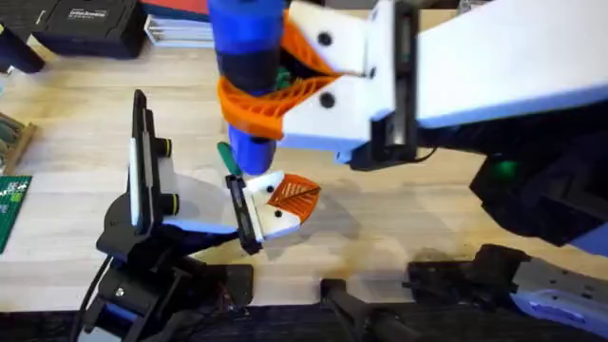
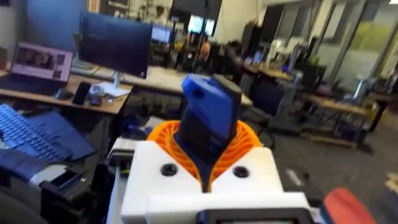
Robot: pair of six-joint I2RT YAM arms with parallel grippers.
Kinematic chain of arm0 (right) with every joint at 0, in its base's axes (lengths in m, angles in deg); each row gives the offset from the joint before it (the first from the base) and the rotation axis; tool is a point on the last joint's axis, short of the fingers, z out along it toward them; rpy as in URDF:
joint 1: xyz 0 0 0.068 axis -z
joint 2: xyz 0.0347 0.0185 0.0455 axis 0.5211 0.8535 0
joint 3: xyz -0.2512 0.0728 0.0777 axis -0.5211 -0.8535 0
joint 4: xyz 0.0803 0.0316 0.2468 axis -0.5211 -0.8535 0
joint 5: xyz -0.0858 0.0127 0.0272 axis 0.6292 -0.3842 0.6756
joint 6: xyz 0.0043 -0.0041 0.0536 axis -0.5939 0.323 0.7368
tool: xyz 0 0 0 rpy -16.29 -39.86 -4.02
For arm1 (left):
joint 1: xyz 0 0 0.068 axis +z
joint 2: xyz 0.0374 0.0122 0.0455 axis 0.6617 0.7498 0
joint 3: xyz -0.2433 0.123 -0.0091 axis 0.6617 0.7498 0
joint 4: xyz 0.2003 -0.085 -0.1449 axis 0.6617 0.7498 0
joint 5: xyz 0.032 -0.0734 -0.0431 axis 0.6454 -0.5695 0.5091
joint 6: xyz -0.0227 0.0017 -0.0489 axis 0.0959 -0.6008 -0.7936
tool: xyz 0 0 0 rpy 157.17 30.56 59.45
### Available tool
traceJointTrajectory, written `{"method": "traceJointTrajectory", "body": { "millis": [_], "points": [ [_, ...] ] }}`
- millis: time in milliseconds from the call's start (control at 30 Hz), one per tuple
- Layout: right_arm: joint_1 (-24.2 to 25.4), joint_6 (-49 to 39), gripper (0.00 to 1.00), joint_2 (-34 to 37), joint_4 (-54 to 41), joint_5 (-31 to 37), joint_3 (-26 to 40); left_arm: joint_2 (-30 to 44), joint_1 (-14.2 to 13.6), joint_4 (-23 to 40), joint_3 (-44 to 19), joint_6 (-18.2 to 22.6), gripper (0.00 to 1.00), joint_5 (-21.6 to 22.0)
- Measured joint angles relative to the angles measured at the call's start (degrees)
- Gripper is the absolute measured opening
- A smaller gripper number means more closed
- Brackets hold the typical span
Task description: Pick up the gripper from the table and insert it into the empty holder that is missing its gripper. Then pick up a screw, insert it into the mounting hole, and use the screwdriver to tighten it. Finally, clean up the table by picking up the vegetable and placing it into the bucket.
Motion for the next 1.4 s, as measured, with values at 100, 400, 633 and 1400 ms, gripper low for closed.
{"method": "traceJointTrajectory", "body": {
  "millis": [100, 400, 633, 1400],
  "points": [
    [0.88, 0.04, 0.032, -1.61, 2.32, 0.0, 0.0, 0.0, 0.0, -0.02, 0.0, 0.0, 0.007, 0.0],
    [4.11, 0.06, 0.032, -2.9, -2.83, -0.02, 0.0, 0.0, 0.0, -0.02, 0.0, 0.0, 0.007, 0.0],
    [12.28, -12.79, 0.032, -2.79, -21.81, 5.73, -0.02, 0.0, 0.0, -0.02, 0.0, 0.0, 0.007, 0.0],
    [43.42, -76.36, 0.032, 26.56, -36.66, 39.67, -0.02, 0.0, 0.0, -0.02, 0.0, 0.02, 0.007, 0.0]
  ]
}}
